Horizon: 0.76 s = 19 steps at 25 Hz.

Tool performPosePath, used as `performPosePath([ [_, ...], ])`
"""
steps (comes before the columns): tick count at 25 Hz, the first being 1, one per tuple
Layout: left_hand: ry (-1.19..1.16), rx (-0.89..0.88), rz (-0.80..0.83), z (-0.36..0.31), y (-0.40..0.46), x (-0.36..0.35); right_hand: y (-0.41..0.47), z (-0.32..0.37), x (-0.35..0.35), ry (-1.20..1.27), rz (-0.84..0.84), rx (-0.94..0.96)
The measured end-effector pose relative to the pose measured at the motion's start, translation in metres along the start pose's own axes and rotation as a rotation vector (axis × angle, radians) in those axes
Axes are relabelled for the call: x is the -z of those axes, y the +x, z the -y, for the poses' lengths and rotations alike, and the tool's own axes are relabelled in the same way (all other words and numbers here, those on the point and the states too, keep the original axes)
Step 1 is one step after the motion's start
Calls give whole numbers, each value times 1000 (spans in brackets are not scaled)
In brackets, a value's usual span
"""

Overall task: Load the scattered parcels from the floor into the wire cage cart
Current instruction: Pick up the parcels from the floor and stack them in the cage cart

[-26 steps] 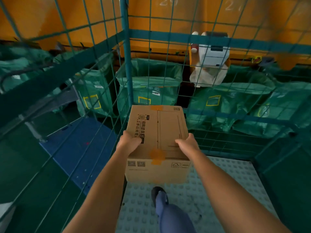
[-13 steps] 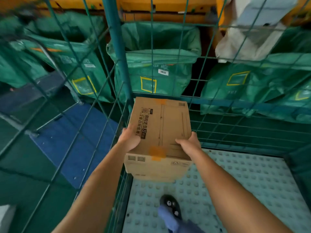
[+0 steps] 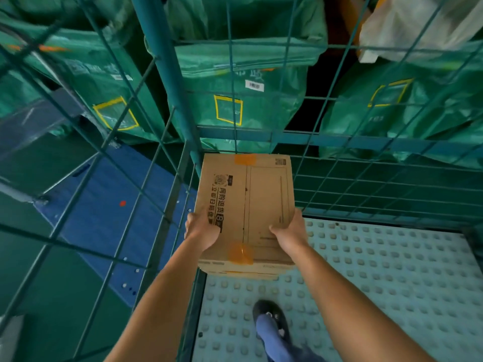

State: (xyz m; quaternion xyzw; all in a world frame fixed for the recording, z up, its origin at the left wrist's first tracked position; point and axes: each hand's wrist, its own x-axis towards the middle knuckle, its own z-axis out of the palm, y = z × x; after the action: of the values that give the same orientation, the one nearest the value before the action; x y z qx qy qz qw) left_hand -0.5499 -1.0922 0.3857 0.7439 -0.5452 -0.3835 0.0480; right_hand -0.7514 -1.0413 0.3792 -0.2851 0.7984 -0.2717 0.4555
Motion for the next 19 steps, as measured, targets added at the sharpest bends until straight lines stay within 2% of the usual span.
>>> performPosePath([
  [7, 42, -41, -85, 9, 6, -10, 3, -3, -3, -49, -7, 36],
  [12, 298, -23, 12, 10, 9, -9, 1, 0, -5, -114, 15, 8],
  [14, 343, -20, -17, 6, 7, -8, -3, 5, 1, -155, 26, -10],
  [16, 274, -38, -78, 5, 0, -5, -15, 9, 10, -216, -5, -8],
  [19, 165, -72, -45, 3, -28, 6, -49, 12, 31, -255, -41, 26],
])
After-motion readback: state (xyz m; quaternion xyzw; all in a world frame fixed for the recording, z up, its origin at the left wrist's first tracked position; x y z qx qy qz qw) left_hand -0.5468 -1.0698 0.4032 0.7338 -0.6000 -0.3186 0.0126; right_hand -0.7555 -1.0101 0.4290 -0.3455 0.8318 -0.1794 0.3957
